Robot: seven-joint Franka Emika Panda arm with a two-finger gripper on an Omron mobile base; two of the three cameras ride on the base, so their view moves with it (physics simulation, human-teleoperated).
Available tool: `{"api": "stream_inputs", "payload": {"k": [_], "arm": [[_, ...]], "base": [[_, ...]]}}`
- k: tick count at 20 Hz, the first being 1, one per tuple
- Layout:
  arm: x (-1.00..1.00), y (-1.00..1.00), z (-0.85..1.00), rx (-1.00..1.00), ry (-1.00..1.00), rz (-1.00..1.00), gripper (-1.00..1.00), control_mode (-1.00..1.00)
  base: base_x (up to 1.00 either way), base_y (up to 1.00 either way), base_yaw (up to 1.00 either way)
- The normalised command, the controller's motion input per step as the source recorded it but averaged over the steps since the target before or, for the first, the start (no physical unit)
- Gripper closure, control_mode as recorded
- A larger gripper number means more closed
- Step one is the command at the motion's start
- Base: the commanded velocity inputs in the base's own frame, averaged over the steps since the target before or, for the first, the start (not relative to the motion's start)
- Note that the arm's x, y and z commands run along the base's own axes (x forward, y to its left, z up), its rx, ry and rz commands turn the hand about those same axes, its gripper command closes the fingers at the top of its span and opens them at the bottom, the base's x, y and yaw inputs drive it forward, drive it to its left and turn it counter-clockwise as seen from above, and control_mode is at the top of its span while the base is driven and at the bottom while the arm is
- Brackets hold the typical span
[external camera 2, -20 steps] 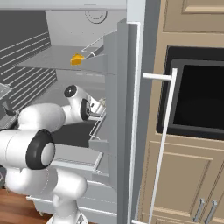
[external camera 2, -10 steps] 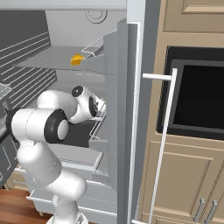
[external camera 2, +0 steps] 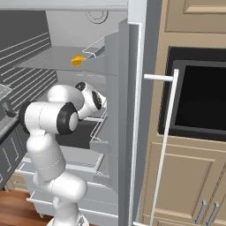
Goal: Take the cheese, fish, and avocado from the fridge and place them on the plate on the dining counter to create an appetizer plate.
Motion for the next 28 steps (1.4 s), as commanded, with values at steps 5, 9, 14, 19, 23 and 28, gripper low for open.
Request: {"api": "stream_inputs", "payload": {"k": [5, 9, 14, 19, 23, 28], "arm": [[0.00, 0.00, -0.98, -0.07, 0.00, -0.07, 1.00, -1.00], [-0.34, -0.12, -0.63, -0.01, 0.00, -0.06, 1.00, -1.00], [-0.97, -0.13, -0.17, 0.00, -0.05, -0.08, 1.00, -1.00], [-1.00, 0.06, 0.05, 0.00, -0.04, -0.04, 1.00, -1.00], [-0.93, 0.06, 0.36, 0.00, 0.00, 0.00, 1.00, -1.00], [-0.98, 0.11, 0.62, 0.02, 0.03, 0.01, 1.00, -1.00]], "base": [[0.00, 0.00, 0.00], [0.00, 0.00, 0.00], [0.00, 0.00, 0.00], [0.00, 0.00, 0.00], [0.00, 0.00, 0.00], [0.00, 0.00, 0.00]]}}
